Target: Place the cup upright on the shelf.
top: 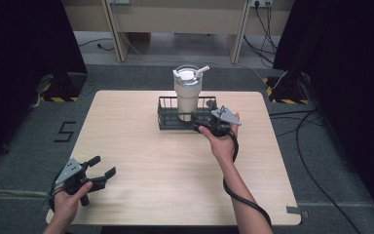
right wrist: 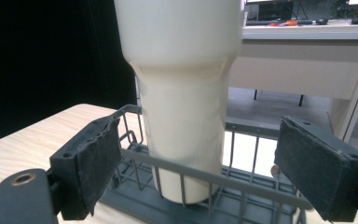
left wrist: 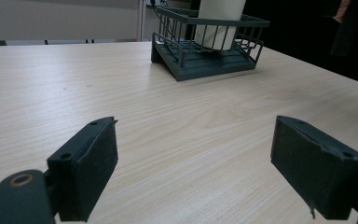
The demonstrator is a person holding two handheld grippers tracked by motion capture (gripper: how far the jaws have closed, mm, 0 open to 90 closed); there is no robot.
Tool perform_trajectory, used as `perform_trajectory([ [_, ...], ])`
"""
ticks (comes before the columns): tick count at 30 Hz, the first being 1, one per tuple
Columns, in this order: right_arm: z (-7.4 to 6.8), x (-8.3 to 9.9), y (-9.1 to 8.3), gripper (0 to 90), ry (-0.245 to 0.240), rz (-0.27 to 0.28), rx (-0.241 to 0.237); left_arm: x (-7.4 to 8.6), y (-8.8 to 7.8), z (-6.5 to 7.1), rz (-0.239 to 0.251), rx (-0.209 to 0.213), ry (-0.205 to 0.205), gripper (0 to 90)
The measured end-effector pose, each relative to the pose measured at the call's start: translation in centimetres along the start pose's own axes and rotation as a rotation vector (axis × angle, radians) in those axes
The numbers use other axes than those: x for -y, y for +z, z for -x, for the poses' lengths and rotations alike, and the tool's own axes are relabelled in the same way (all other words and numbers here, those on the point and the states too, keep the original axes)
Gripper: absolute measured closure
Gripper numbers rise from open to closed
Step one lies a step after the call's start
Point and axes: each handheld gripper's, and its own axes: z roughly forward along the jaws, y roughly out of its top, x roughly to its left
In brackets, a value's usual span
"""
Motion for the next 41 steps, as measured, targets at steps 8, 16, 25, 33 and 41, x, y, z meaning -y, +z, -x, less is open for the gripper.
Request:
perform_trajectory([
  [8,0.4,0.9,-2.5,14.8,-0.012,-0.015,-0.003,0.0,0.0,0.0,-0.001,-0.003,0.0,14.2],
  [16,1.0,1.8,-5.2,14.8,-0.009,-0.013,0.01,0.1,0.0,0.0,-0.002,-0.005,-0.002,14.2],
  [25,1.3,3.4,-8.0,14.8,-0.007,-0.033,0.009,0.1,0.1,0.1,-0.003,-0.009,-0.003,14.2],
  [33,1.1,4.9,-9.7,14.8,0.004,-0.052,0.014,0.1,0.1,0.1,-0.004,-0.013,-0.001,14.1],
  [41,1.0,4.9,-10.1,14.8,0.012,-0.046,0.025,0.1,0.1,0.1,-0.002,-0.013,0.004,14.1],
])
